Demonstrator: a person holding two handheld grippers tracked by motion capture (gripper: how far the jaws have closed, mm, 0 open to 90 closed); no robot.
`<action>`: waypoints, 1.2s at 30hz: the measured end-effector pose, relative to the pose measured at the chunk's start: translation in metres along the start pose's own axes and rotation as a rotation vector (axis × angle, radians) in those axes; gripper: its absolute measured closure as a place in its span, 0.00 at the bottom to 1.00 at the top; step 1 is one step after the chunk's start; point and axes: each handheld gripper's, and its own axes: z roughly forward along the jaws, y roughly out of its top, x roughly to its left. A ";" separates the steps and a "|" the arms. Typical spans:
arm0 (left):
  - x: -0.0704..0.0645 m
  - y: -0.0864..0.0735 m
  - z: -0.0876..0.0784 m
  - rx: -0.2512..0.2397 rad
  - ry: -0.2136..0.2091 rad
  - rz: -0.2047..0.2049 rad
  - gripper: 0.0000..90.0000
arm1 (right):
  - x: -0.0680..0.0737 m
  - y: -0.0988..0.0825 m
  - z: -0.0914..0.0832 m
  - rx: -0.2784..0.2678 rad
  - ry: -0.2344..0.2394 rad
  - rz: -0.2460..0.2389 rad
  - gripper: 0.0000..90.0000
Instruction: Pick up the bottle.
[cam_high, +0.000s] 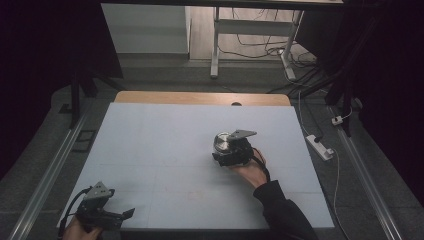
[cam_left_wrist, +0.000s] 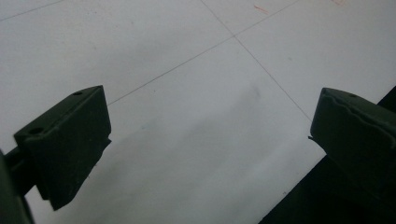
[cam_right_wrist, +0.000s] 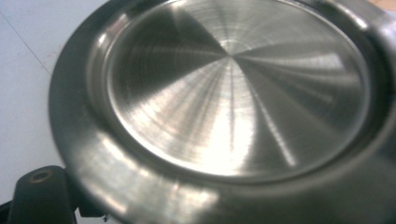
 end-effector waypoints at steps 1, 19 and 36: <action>0.000 0.000 0.000 0.000 0.000 0.000 0.00 | 0.001 0.000 0.000 0.002 -0.005 -0.003 0.15; -0.001 0.000 0.001 0.006 -0.003 0.012 0.00 | 0.003 0.003 -0.008 -0.001 0.011 -0.030 0.16; -0.001 0.001 0.001 0.009 -0.005 0.015 0.00 | 0.029 0.012 -0.027 -0.032 0.077 -0.073 0.16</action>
